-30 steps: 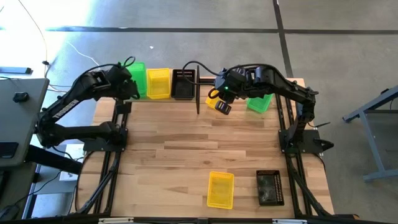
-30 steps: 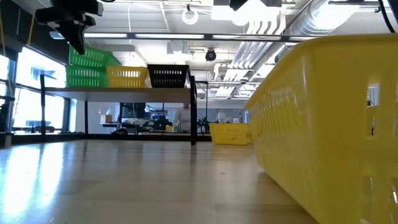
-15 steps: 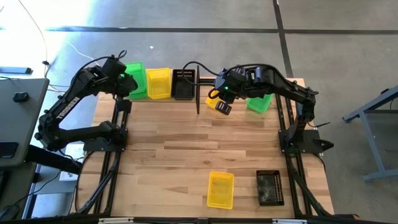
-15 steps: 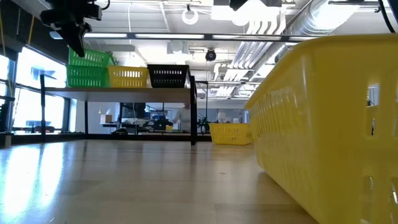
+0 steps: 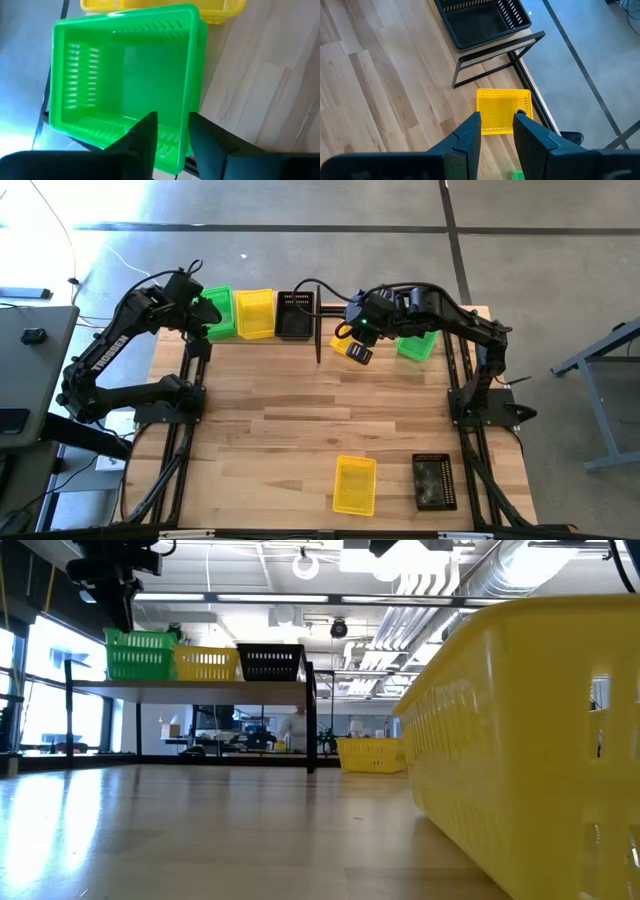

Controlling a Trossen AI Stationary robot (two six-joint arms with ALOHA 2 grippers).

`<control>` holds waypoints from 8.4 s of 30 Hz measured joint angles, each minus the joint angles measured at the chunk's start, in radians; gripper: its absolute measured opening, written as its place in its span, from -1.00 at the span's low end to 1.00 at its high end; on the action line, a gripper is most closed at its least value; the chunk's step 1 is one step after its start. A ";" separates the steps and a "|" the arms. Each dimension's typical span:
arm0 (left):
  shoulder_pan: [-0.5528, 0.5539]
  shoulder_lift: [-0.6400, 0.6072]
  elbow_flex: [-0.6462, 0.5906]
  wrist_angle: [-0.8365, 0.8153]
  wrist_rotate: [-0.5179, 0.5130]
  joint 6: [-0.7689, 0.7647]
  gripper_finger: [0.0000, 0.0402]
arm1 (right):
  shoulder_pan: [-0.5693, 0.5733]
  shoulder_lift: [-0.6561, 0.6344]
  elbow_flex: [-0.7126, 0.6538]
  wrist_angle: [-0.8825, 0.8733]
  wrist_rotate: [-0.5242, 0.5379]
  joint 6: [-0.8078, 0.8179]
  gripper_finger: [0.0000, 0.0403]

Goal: Stack baskets on shelf by color
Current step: Stack the bottom green bin on top of the green bin on the shelf, then stack the bottom yellow bin on top of the yellow bin on the shelf

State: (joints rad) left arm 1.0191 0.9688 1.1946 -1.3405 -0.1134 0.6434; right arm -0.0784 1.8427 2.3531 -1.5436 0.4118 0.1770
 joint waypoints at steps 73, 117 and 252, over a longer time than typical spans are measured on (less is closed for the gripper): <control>-0.151 0.140 -0.008 -0.079 -0.259 -0.972 -0.90 | 0.000 0.000 0.000 0.021 -0.047 0.041 -0.51; -0.349 -0.012 -0.008 -0.020 -0.189 -0.963 -0.94 | 0.087 0.000 0.000 0.014 -0.163 0.238 -0.51; -1.046 0.015 -0.008 0.141 -0.203 -1.713 -0.43 | 0.404 0.336 0.003 0.174 -0.053 -0.021 -1.00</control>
State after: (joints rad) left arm -0.0266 0.9840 1.1866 -1.1999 -0.3160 -1.0694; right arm 0.3259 2.1784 2.3562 -1.3692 0.3585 0.1560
